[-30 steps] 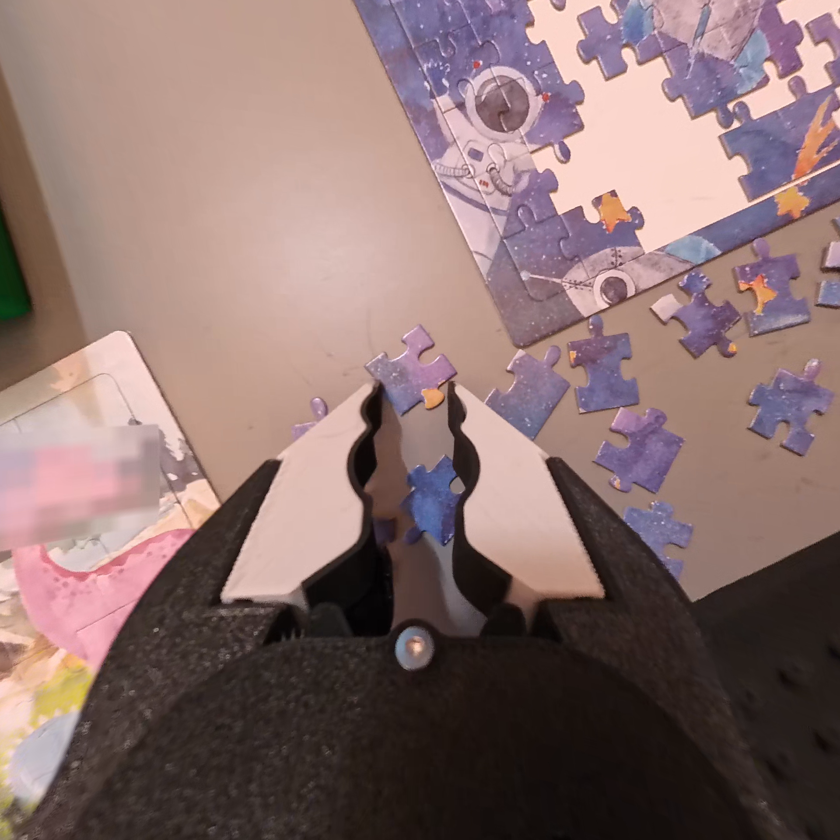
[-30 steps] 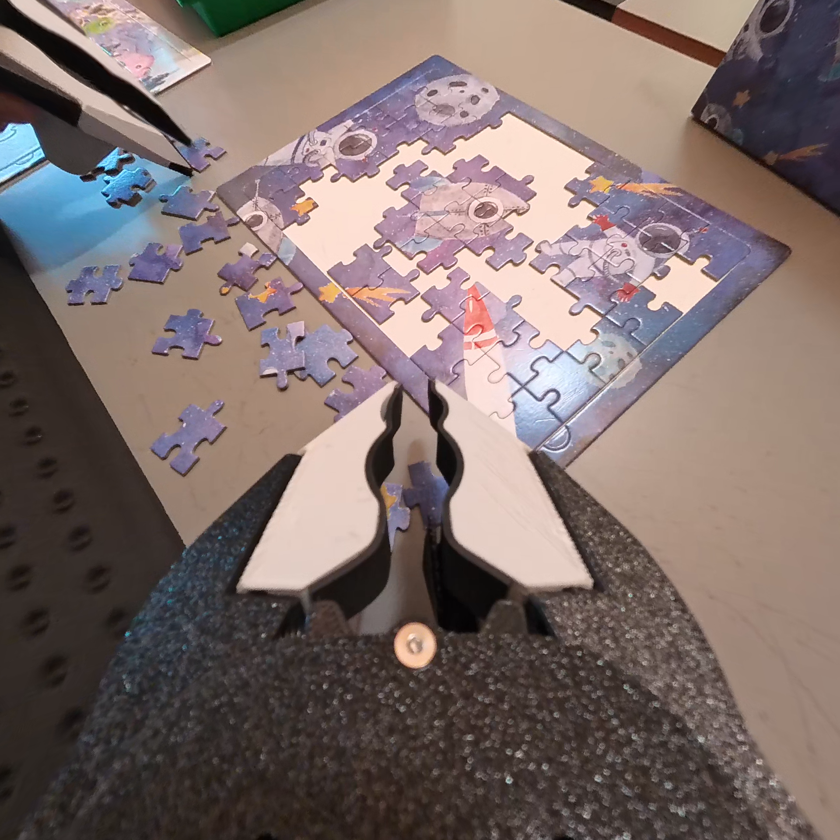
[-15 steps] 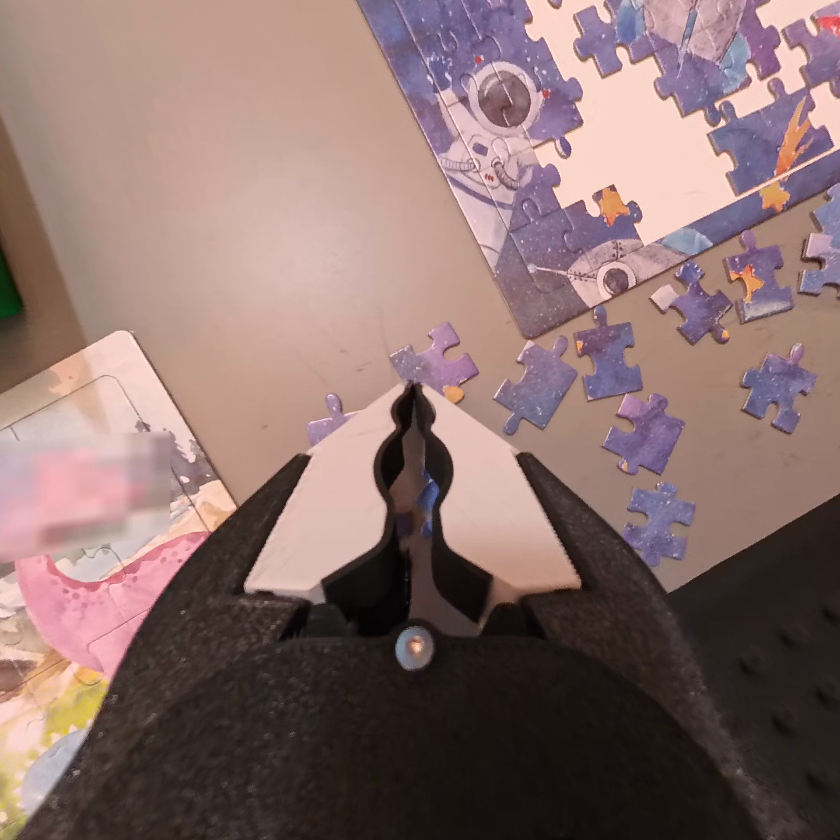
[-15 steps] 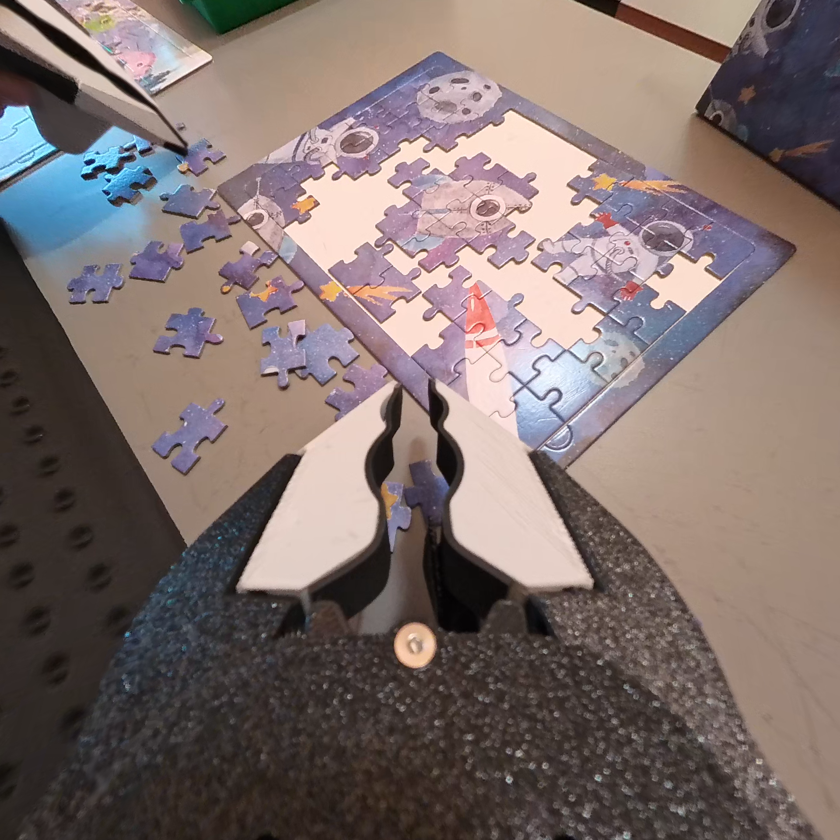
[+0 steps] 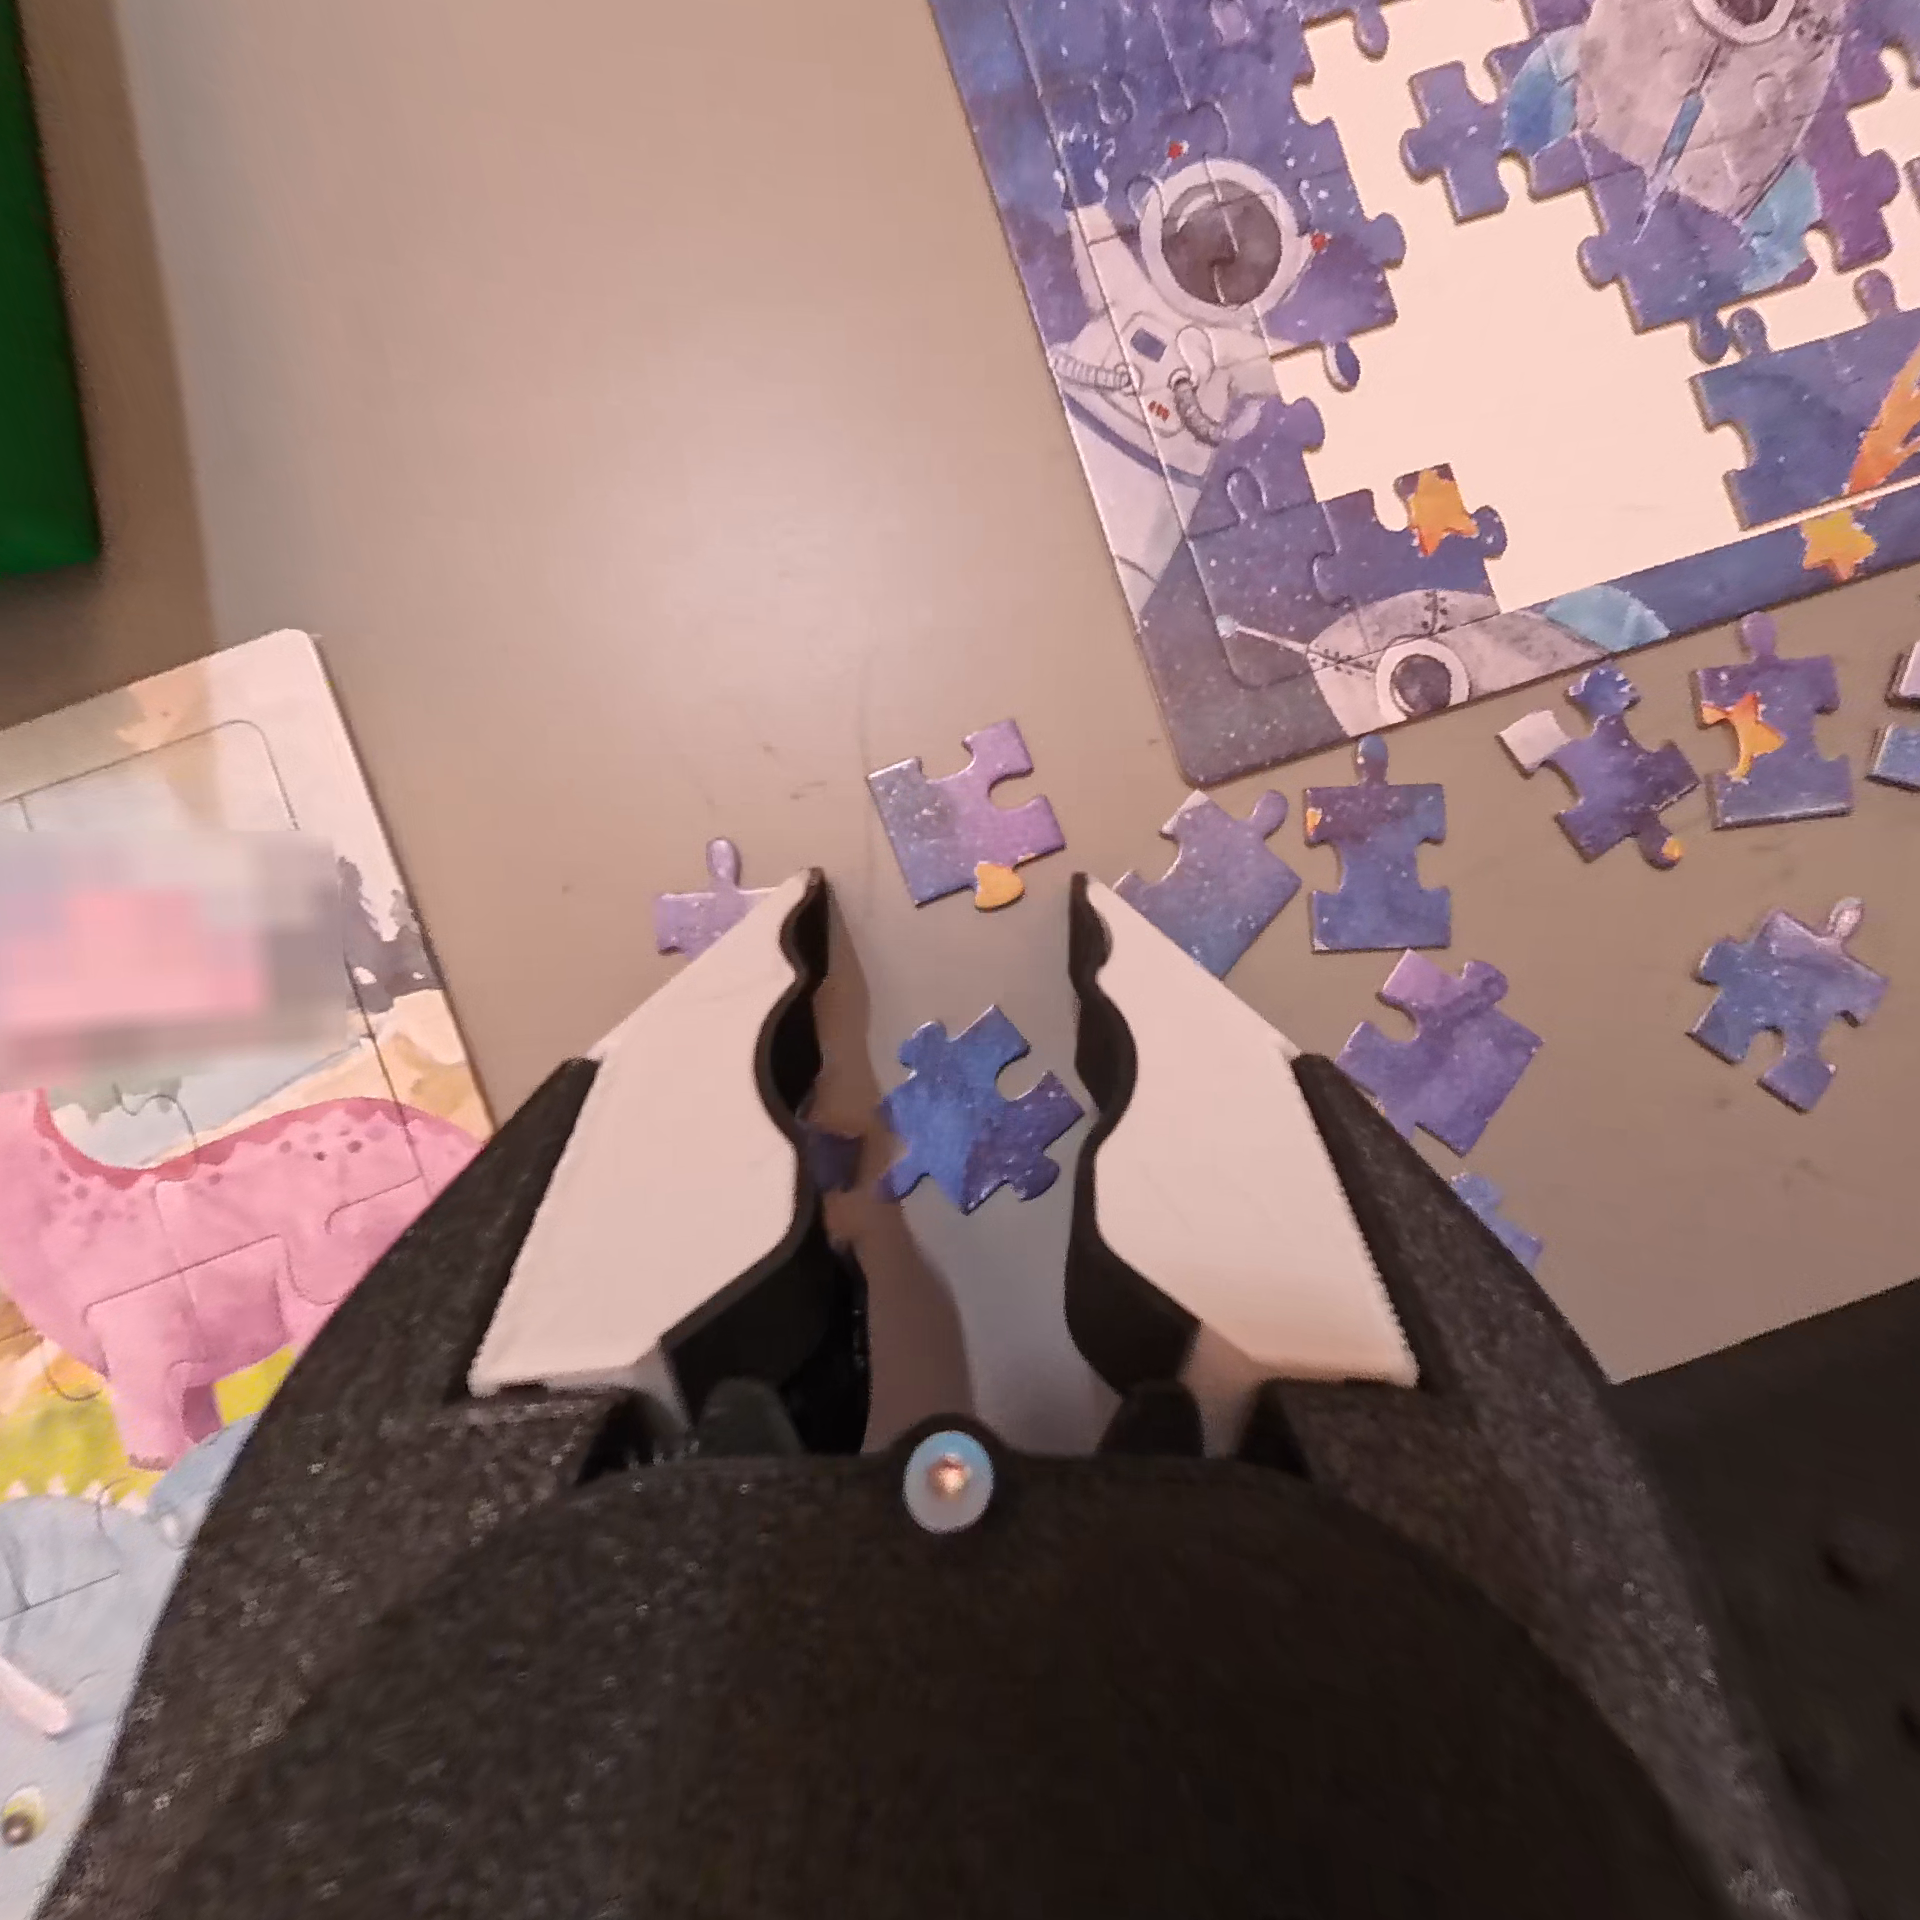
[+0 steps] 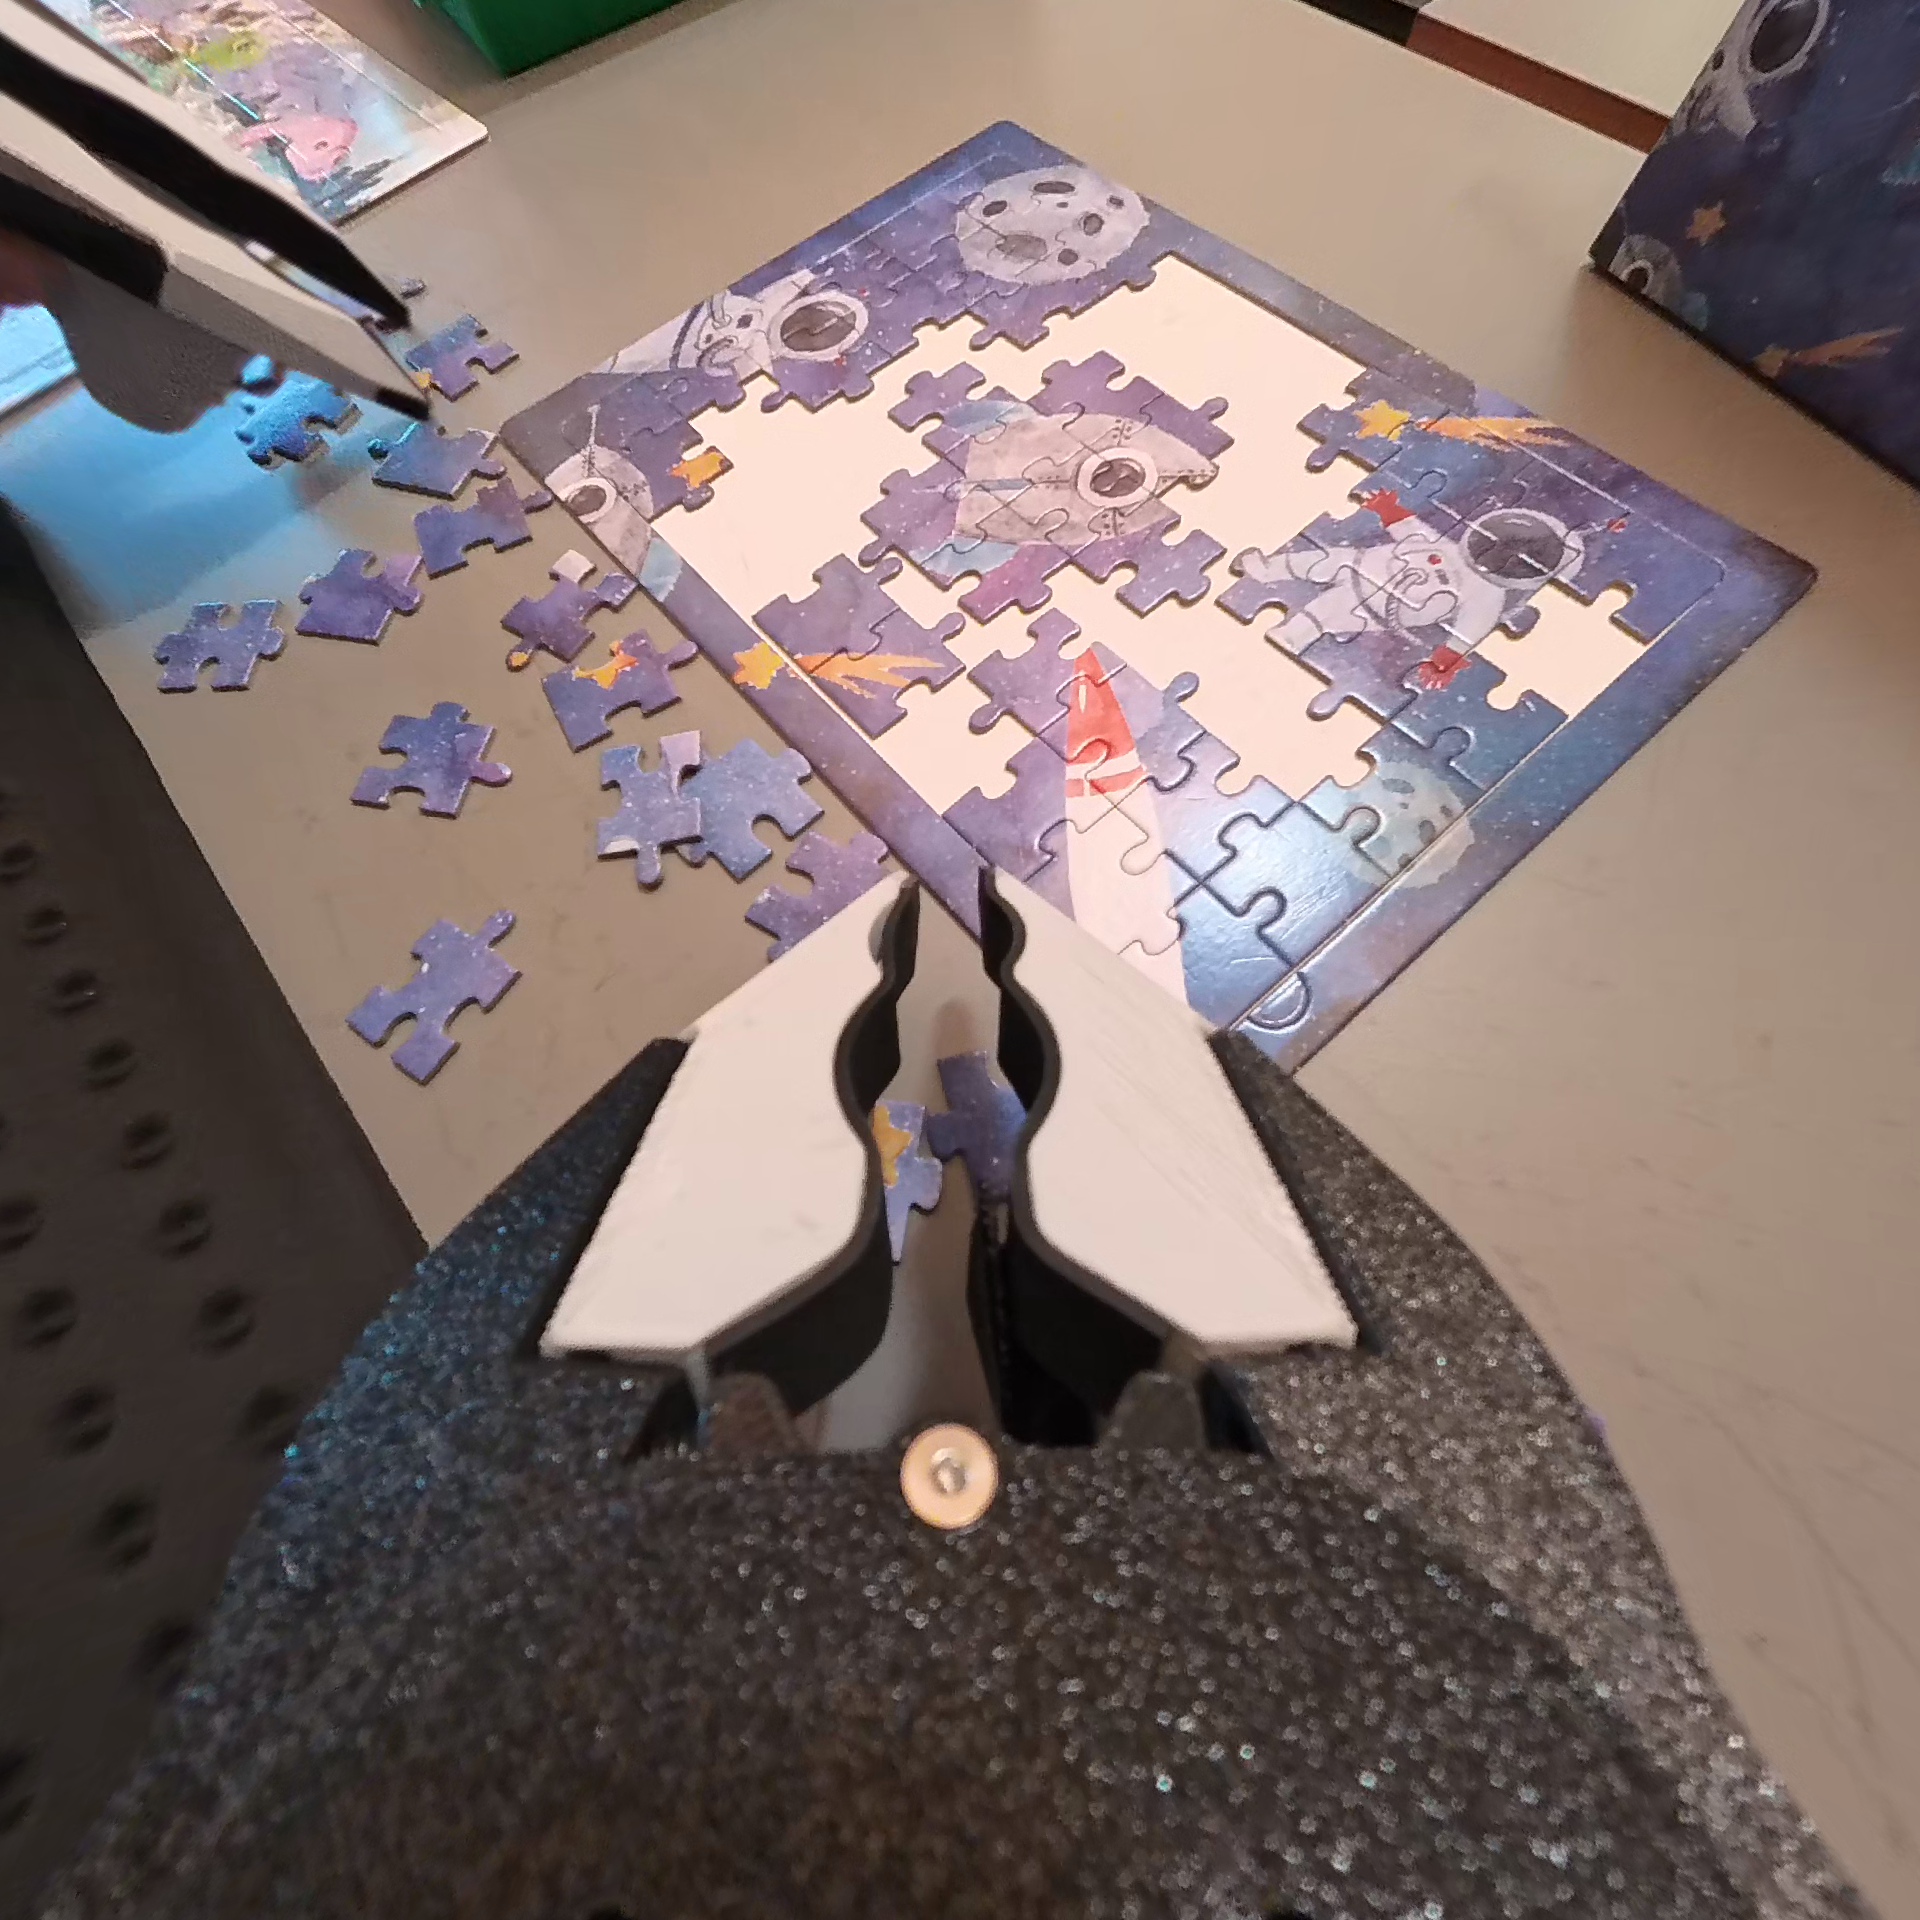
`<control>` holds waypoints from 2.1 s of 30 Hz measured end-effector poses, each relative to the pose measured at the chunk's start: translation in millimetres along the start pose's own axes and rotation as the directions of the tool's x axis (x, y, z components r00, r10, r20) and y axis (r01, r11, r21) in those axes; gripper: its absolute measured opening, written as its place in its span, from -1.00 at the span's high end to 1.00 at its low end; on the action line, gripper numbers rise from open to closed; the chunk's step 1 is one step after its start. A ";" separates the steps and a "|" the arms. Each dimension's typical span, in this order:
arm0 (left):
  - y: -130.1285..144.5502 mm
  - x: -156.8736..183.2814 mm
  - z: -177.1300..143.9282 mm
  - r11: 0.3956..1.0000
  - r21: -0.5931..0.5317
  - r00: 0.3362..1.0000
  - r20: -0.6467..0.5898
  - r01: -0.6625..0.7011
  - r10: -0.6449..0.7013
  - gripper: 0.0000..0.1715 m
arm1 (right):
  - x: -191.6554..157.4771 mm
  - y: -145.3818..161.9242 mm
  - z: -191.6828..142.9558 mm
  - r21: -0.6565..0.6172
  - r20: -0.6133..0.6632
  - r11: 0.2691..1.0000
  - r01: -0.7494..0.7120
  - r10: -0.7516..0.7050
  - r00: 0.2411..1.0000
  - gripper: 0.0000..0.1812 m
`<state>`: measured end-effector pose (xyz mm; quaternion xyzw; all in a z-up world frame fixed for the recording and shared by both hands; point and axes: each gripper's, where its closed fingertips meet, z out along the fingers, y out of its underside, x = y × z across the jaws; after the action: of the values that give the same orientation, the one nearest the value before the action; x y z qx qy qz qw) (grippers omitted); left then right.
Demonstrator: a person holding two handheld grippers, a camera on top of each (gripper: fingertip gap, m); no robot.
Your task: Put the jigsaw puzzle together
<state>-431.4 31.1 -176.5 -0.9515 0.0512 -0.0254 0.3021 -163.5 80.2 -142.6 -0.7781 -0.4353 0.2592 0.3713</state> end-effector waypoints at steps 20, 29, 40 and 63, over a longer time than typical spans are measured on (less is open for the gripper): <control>-6.1 -0.7 3.0 0.989 -0.011 0.986 -0.073 -0.149 0.147 0.74 | -0.9 2.1 1.0 -0.012 0.007 1.000 0.001 -0.001 1.000 0.87; -16.7 12.5 -16.7 0.979 0.050 0.972 -0.120 -0.197 0.201 1.00 | 0.4 -2.5 -2.0 0.019 0.018 1.000 -0.025 0.025 1.000 0.87; -20.6 48.7 -25.8 0.950 0.148 0.948 -0.123 -0.274 0.293 0.79 | 41.9 -1.6 -34.6 0.076 -0.085 0.981 -0.180 0.186 0.979 0.77; -2.9 44.3 -49.0 0.940 0.234 0.956 -0.101 -0.247 0.276 0.77 | -13.6 63.6 -30.9 -0.315 -0.092 0.949 -0.027 -0.003 0.996 0.75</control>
<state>-391.0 0.5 -134.0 -0.8934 0.1942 -0.0535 0.4017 -116.8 35.6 -174.3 -0.8411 -0.4490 0.1526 0.2599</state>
